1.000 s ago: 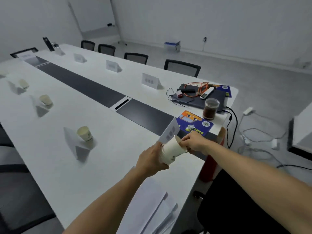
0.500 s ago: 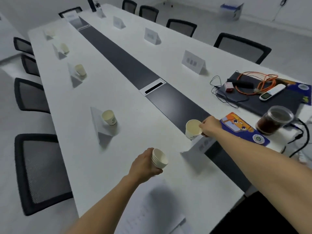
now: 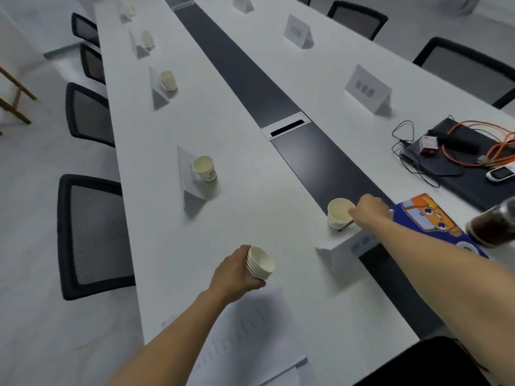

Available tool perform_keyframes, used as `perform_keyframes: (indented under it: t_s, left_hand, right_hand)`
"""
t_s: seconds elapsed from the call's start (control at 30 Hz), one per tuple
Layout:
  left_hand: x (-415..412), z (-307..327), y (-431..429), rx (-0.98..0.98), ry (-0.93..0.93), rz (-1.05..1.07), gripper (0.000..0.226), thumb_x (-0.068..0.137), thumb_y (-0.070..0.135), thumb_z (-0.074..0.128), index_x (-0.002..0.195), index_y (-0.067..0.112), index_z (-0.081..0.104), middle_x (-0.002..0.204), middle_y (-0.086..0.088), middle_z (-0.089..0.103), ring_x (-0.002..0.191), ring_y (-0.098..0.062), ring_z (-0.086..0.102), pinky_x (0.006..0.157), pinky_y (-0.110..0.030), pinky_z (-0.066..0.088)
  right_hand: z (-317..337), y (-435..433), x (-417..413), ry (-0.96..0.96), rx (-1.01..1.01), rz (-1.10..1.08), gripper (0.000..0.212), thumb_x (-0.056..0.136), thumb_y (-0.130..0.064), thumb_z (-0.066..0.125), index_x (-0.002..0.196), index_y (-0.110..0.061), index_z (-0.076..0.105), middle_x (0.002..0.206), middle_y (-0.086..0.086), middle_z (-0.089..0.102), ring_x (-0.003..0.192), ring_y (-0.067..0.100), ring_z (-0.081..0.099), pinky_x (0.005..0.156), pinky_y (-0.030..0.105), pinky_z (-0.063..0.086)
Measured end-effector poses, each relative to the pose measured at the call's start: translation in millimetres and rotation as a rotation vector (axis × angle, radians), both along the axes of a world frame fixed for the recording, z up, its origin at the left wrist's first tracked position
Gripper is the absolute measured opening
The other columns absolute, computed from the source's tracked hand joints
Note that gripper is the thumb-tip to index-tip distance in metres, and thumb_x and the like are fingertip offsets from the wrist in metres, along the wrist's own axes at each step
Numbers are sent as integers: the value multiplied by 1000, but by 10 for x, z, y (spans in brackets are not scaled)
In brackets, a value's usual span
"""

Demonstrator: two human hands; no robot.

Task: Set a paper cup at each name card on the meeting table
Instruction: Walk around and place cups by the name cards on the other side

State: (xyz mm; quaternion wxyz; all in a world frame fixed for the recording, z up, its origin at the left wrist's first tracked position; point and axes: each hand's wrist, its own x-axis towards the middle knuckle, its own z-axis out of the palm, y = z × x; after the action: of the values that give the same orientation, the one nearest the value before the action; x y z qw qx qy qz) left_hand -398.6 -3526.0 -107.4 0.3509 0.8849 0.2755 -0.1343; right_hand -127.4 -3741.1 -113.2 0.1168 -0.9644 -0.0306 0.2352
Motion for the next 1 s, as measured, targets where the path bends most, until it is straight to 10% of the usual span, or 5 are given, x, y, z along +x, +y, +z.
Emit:
perform_keyframes:
  t_s: [0.4, 1.0]
  left_hand:
    - [-1678, 470, 337, 119, -132, 138, 69, 64, 36, 81, 123, 33, 46, 105, 10, 61, 93, -19, 60, 73, -35, 53]
    - [-5911, 1581, 1726, 469, -182, 631, 72, 62, 40, 84, 123, 27, 47, 111, 3, 63, 99, -23, 60, 76, -34, 49]
  right_hand:
    - [710, 771, -1546, -332, -65, 540, 34, 97, -35, 48, 117, -14, 65, 118, 13, 67, 104, 34, 63, 81, 36, 47]
    - [1615, 3414, -5715, -701, 177, 1424, 27, 97, -28, 46, 94, -9, 65, 100, 11, 65, 95, 32, 60, 73, 35, 32]
